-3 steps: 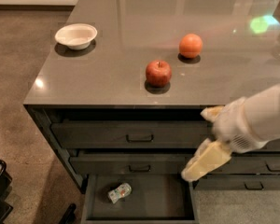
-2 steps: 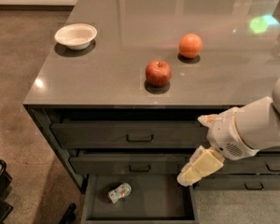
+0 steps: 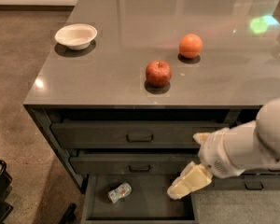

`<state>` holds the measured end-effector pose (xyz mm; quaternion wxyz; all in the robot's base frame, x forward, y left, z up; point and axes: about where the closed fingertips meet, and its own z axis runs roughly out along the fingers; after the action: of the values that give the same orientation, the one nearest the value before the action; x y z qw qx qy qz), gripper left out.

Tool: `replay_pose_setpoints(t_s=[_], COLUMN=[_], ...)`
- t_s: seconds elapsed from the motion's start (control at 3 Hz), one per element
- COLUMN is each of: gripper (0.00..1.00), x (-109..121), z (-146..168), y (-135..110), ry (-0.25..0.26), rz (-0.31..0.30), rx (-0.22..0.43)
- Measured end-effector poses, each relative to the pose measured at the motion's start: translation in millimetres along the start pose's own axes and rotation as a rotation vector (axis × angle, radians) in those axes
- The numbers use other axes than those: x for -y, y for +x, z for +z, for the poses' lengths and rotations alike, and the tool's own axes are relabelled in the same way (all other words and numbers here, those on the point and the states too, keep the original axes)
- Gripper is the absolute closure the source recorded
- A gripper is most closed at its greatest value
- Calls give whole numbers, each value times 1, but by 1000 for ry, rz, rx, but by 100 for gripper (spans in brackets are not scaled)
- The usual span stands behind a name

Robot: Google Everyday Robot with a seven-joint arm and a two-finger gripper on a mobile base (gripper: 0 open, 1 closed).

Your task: Pick 7up can from bottom drawer and place on counter

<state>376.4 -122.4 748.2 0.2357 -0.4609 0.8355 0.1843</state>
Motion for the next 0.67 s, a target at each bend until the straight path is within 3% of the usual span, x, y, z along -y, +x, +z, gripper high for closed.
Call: replay_pose_setpoints(t_s=[0.33,0.67], gripper=[0,0], x=[-23,-38], z=[79,145], y=[38,61], ry=[-85,-121], rz=[92,143], rx=[47,82])
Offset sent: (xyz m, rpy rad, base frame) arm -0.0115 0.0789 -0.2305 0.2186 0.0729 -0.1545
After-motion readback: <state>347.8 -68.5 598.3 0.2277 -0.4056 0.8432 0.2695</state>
